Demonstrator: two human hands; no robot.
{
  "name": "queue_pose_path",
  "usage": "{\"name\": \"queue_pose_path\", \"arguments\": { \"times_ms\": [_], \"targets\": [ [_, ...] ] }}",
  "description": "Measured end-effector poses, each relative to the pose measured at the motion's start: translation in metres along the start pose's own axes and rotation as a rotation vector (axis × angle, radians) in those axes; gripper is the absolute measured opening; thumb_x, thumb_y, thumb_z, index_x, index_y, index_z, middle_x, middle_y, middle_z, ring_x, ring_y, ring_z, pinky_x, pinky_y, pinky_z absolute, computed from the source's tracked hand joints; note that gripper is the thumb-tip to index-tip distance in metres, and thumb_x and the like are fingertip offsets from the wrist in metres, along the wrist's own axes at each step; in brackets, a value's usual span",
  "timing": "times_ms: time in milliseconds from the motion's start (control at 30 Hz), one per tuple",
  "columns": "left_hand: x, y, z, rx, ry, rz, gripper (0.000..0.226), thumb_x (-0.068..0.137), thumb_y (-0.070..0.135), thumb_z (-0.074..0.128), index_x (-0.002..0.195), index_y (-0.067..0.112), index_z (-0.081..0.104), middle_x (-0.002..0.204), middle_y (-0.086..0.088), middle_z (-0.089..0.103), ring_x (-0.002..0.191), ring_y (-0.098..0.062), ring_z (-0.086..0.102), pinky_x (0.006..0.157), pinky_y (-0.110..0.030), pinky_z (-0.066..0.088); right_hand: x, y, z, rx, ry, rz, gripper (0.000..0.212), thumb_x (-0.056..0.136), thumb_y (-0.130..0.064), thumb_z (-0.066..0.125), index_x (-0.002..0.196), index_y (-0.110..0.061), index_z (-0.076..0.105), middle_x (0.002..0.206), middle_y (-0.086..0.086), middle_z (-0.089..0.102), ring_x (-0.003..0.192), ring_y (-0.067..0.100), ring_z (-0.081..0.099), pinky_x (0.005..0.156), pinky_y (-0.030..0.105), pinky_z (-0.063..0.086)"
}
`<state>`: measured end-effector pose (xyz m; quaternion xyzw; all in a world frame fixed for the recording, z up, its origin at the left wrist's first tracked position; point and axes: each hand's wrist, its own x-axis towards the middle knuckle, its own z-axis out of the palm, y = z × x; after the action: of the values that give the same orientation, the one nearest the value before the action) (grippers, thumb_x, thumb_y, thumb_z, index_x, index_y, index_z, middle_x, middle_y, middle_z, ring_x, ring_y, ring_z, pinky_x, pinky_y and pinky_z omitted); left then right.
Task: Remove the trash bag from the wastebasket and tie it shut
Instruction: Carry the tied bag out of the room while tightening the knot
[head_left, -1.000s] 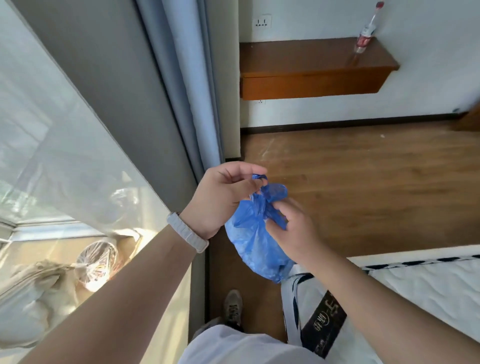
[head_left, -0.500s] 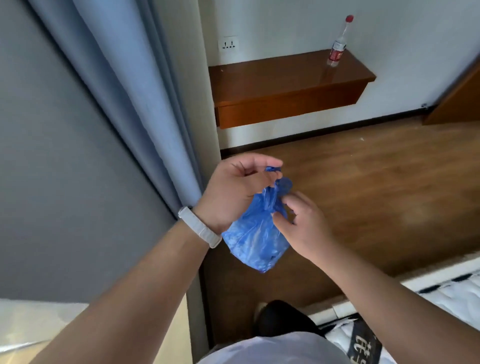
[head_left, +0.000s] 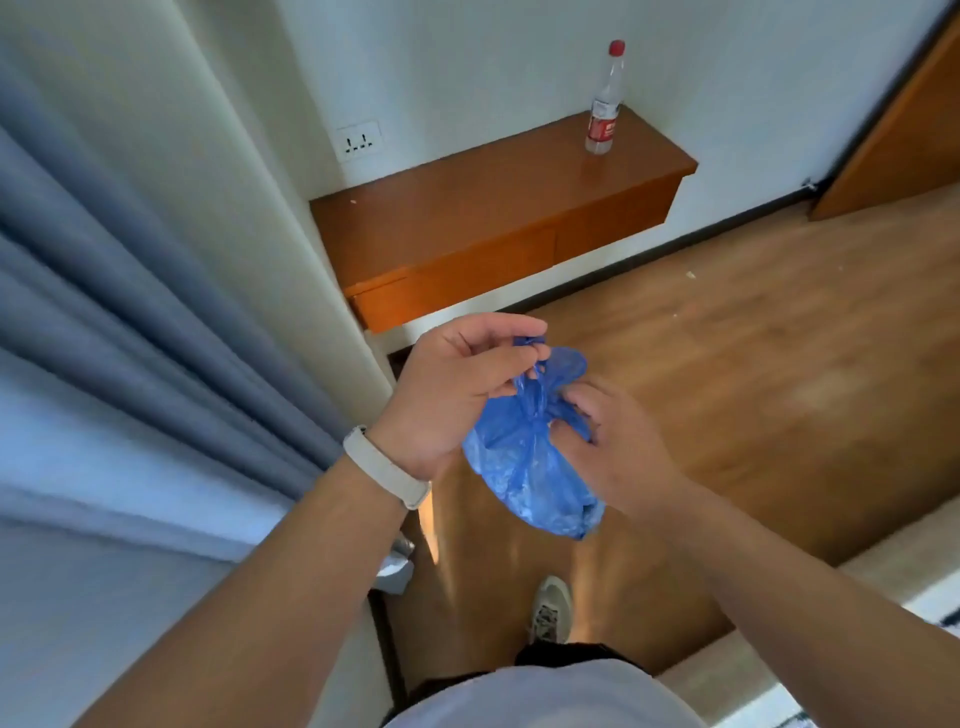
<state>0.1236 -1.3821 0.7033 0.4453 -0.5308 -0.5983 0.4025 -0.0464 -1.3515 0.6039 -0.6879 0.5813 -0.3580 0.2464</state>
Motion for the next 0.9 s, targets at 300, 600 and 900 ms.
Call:
{"name": "queue_pose_path", "arguments": {
  "times_ms": [300,600,900],
  "targets": [
    [0.104,0.02,0.021,0.016,-0.074,0.033,0.025,0.086,0.007,0.063,0.09,0.028,0.076,0.09,0.001,0.076,0.091,-0.017,0.069,0.078,-0.033,0.052,0.082,0.039,-0.037,-0.045,0.138,-0.033,0.01,0.077,-0.01,0.059,0.086,-0.012,0.062,0.082,-0.011,0.052,0.076,0.003,0.049,0.069,0.012,0.036],
    [0.225,0.02,0.037,-0.068,-0.304,-0.01,0.022,0.086,0.0,0.06,0.095,0.014,0.074,0.086,-0.005,0.074,0.086,-0.022,0.067,0.088,-0.047,0.053,0.143,0.077,-0.057,-0.11,0.261,0.169,0.018,0.074,-0.012,0.063,0.091,-0.01,0.068,0.088,-0.001,0.062,0.08,0.005,0.048,0.073,0.007,0.034],
    [0.37,0.029,0.06,-0.124,-0.659,-0.088,0.021,0.086,-0.006,0.057,0.094,0.007,0.071,0.082,-0.007,0.073,0.081,-0.021,0.065,0.075,-0.032,0.056,0.226,0.111,-0.07,-0.148,0.406,0.45,0.013,0.081,-0.007,0.066,0.093,-0.01,0.068,0.089,0.005,0.063,0.08,0.014,0.051,0.074,0.03,0.042]
  ]
}}
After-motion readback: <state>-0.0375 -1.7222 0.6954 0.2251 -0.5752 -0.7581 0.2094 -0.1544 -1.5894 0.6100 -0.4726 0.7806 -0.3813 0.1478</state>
